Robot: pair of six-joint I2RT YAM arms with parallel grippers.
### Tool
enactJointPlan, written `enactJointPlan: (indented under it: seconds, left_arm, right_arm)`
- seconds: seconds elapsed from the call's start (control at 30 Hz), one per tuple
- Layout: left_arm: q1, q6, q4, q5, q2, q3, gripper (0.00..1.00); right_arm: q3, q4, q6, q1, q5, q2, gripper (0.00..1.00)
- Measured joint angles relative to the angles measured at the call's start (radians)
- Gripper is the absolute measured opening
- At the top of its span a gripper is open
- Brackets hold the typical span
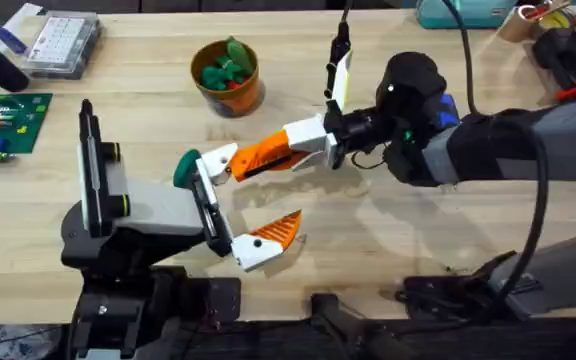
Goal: Pick up the gripper from the table and insert it into the empty holder that is missing its gripper. Then pick up a screw, insert it into the mounting hole, and use the screwdriver to tighten it. Finally, clean up the table by picking up the vegetable and placing it into the bucket.
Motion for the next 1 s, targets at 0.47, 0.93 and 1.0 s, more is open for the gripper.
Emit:
enactJointPlan:
  seconds: [0.47, 0.93, 1.0]
  left_arm:
    - [0.001, -0.008, -0.013, -0.007, 0.000, 0.000, 0.990]
    - [0.004, -0.021, -0.014, -0.011, 0.000, -0.001, 0.990]
    - [0.007, -0.025, -0.014, -0.017, 0.000, -0.001, 0.990]
  right_arm:
    - [0.000, -0.036, 0.000, 0.035, 0.077, 0.000, 0.015]
    - [0.047, -0.030, 0.000, 0.094, 0.111, 0.053, 0.015]
    - [0.066, -0.029, 0.000, 0.096, 0.110, 0.071, 0.015]
